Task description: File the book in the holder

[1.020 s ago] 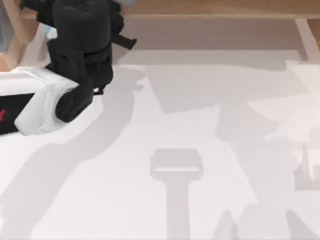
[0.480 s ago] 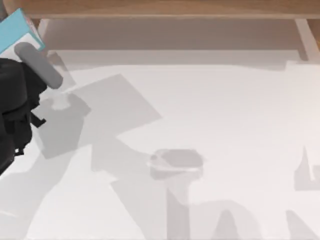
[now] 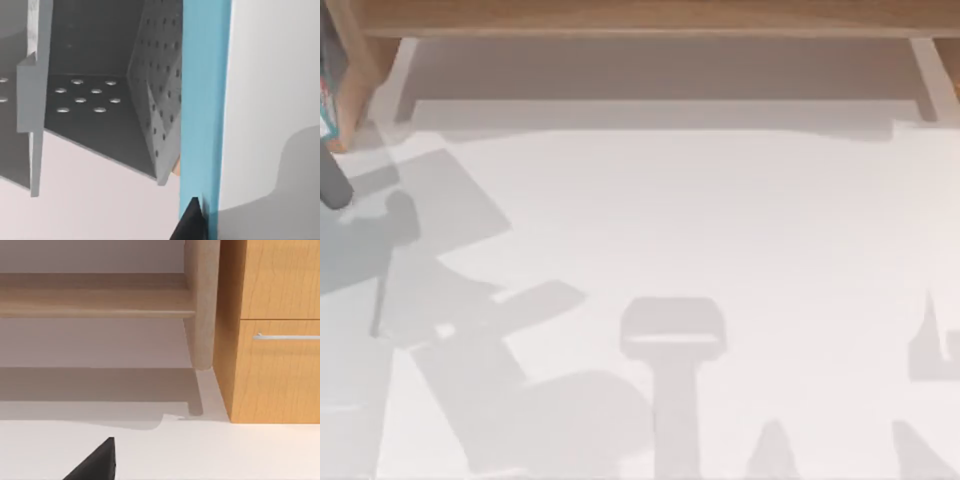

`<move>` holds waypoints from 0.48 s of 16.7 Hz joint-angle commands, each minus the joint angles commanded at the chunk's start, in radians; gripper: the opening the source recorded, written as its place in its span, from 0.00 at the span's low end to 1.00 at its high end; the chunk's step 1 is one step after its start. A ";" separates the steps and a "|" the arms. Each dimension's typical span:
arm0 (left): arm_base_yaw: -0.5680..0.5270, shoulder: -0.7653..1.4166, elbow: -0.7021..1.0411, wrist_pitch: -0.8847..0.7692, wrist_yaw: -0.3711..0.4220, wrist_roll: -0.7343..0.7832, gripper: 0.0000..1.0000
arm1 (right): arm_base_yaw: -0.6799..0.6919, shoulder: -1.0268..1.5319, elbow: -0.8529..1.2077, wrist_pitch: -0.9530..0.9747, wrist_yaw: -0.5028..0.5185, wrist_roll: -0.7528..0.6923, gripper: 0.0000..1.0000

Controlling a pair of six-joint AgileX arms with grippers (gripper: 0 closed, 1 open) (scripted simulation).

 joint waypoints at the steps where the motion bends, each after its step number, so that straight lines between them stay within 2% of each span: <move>1: 0.046 0.023 0.027 0.009 0.061 0.040 0.00 | 0.000 0.000 0.000 0.000 0.000 0.000 1.00; 8: 0.308 0.234 0.249 0.060 0.504 0.278 0.00 | 0.000 0.000 0.000 0.000 0.000 0.000 1.00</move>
